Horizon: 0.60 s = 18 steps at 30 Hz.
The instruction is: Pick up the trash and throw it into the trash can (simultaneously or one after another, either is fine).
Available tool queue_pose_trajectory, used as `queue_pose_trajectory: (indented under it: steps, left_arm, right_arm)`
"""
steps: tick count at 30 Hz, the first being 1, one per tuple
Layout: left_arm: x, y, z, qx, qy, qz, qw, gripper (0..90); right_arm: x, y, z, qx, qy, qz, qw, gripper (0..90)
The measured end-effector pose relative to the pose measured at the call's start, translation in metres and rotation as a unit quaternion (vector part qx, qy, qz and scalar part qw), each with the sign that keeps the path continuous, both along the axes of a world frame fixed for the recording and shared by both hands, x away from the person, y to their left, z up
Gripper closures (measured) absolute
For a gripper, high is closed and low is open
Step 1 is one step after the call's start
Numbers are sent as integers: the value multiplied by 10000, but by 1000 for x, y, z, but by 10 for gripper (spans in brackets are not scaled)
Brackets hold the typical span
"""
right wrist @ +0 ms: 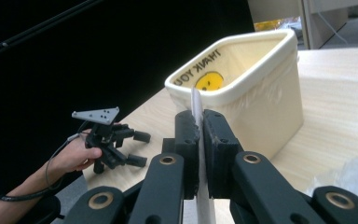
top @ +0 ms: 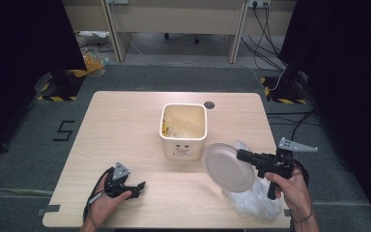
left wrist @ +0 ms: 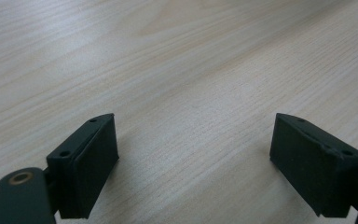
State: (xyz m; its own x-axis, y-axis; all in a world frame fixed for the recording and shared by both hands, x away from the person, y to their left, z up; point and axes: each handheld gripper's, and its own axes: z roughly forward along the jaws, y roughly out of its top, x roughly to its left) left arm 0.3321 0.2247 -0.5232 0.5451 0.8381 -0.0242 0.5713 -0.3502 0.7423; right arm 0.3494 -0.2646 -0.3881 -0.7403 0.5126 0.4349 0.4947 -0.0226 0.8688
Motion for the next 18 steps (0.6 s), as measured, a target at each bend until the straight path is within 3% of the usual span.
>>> queue_pose_trajectory:
  steps: [8, 18]
  left_arm:
    - [0, 0, 0, 39, -16, 22, 10000, 135]
    - [0, -1, 0, 11, -20, 38, 10000, 134]
  right_arm:
    - [9, 6, 19, -17, -115, 97, 9999, 852]
    - [27, 15, 32, 151, -91, 204, 9996, 852]
